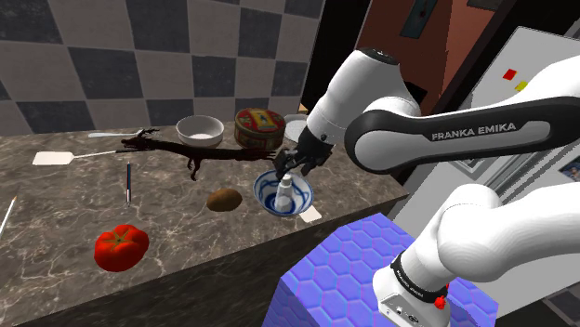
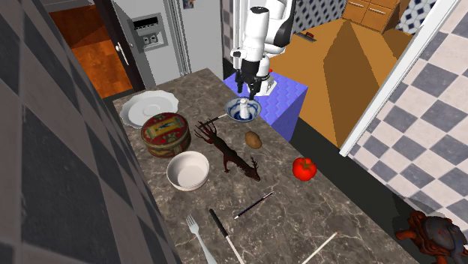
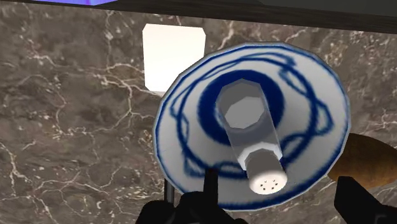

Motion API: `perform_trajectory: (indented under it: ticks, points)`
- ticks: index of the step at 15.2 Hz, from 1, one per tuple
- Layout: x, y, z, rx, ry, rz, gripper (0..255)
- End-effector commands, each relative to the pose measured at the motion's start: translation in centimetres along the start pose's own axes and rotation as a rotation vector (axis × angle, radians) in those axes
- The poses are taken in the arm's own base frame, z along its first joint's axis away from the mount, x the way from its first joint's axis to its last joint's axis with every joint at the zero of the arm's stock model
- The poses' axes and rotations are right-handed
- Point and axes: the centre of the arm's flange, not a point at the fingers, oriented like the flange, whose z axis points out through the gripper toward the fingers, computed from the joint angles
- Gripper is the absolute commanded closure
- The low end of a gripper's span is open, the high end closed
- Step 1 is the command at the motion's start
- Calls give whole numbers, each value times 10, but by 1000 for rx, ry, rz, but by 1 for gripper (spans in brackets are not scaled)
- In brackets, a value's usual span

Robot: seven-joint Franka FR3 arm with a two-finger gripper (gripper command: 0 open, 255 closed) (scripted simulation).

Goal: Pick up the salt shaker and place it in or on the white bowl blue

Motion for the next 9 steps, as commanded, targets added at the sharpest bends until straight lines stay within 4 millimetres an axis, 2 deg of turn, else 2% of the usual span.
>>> perform_trajectory:
  ticks: [1, 4, 8, 9]
  points:
    - [0, 0, 0, 0, 0, 0, 0]
    - [0, 0, 0, 0, 0, 0, 0]
    - [0, 0, -50, 0, 0, 0, 0]
    - [0, 0, -50, 0, 0, 0, 0]
